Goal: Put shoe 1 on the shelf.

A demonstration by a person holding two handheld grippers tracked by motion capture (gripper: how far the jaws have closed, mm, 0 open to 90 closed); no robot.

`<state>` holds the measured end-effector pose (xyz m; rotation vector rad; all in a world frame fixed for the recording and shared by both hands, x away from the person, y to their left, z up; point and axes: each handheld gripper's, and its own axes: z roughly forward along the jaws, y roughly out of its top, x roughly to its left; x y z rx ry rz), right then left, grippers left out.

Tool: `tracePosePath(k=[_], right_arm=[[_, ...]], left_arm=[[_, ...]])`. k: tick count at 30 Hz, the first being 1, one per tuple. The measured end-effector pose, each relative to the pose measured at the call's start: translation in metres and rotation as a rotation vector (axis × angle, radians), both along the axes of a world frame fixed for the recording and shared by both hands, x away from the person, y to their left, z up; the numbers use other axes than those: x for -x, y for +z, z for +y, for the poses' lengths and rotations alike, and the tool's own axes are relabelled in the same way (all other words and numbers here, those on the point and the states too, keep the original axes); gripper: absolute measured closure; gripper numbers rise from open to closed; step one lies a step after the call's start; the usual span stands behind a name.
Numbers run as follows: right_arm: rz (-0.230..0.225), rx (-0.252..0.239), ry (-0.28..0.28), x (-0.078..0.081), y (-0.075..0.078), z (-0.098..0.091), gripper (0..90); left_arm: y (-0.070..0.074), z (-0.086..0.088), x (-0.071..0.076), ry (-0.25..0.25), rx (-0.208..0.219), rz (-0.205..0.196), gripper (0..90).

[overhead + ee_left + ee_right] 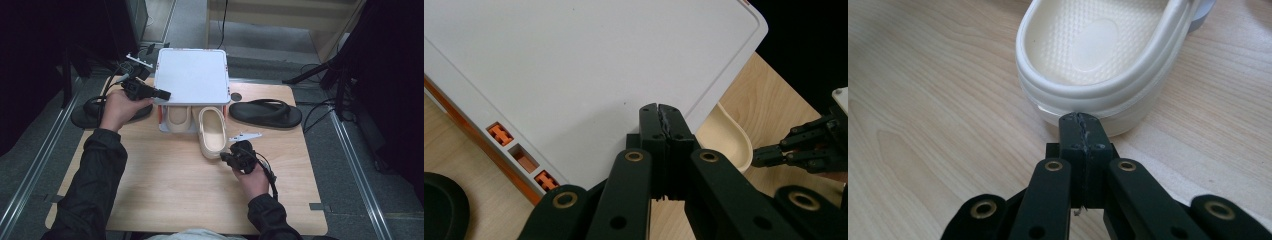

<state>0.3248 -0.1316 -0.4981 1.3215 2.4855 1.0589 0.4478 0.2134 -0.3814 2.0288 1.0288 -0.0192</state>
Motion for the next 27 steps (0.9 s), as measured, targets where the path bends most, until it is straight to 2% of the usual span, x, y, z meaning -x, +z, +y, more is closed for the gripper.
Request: tracePosePath(k=[6, 9, 16, 19, 27], right_arm=[[-0.006, 0.009, -0.004, -0.005, 0.0, 0.006, 90.0], [-0.011, 0.018, -0.005, -0.014, 0.0, 0.009, 90.0], [-0.007, -0.011, -0.034, -0.031, 0.0, 0.017, 90.0], [-0.022, -0.012, -0.043, -0.041, -0.001, 0.025, 90.0], [-0.048, -0.026, -0.061, -0.055, -0.001, 0.038, 90.0]], left_arm=[[0.0, 0.0, 0.0, 0.003, -0.006, -0.003, 90.0], [0.0, 0.0, 0.0, 0.002, -0.006, -0.002, 90.0], [0.0, 0.0, 0.0, 0.003, -0.002, -0.001, 90.0], [0.0, -0.001, 0.001, 0.004, -0.007, -0.001, 90.0], [0.0, 0.0, 0.0, 0.005, -0.006, -0.006, 90.0]])
